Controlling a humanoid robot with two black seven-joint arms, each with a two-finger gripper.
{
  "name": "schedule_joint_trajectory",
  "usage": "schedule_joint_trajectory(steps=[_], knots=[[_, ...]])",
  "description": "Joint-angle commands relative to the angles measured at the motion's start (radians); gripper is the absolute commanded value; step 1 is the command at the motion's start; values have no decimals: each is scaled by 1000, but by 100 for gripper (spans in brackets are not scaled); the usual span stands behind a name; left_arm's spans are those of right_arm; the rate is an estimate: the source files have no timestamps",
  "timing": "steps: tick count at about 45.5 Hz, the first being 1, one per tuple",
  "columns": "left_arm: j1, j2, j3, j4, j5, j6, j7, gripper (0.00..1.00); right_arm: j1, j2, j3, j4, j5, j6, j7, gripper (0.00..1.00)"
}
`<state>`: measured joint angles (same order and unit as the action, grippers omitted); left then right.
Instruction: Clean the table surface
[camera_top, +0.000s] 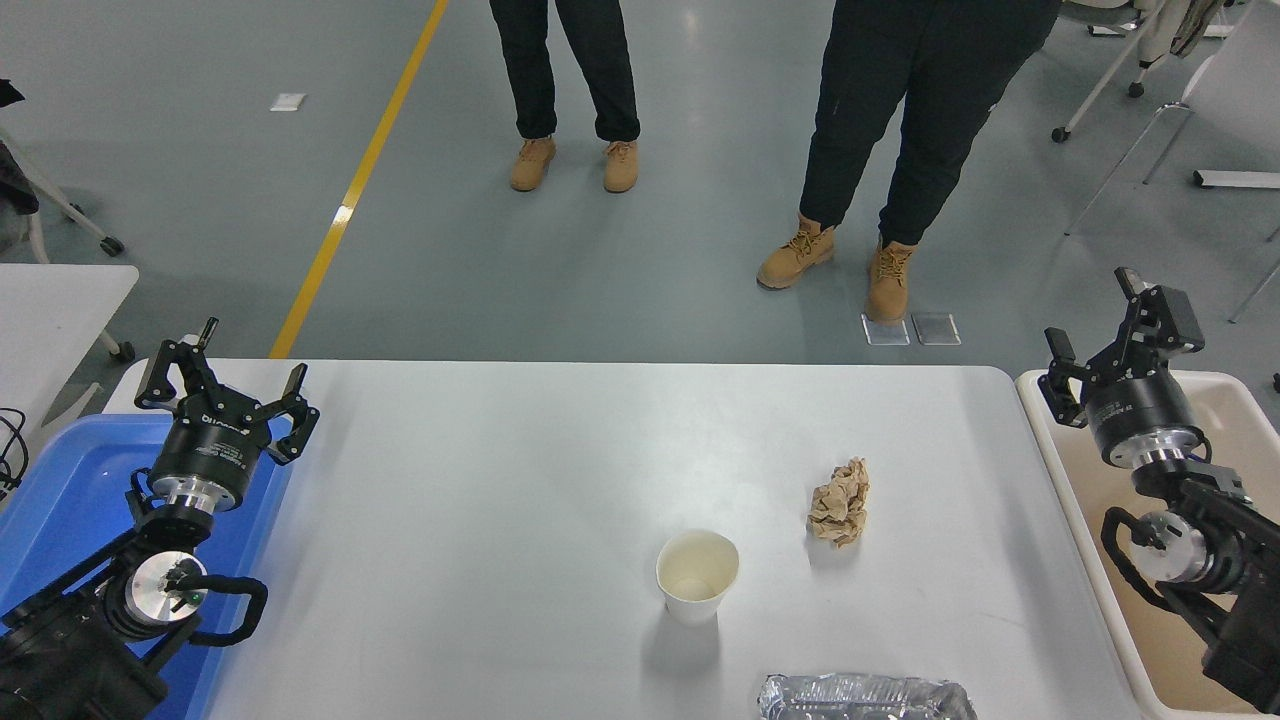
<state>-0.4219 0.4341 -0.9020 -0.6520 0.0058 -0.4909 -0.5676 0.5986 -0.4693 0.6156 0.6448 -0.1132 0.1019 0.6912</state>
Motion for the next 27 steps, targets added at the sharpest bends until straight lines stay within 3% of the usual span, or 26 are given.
schedule_joint_trajectory(steps=[1,27], knots=[[0,0,0,0,-1,0,0,99,-2,0,0,-1,1,-1,1,99],[0,0,0,0,-1,0,0,99,1,-14,0,-19,0,1,-1,99]])
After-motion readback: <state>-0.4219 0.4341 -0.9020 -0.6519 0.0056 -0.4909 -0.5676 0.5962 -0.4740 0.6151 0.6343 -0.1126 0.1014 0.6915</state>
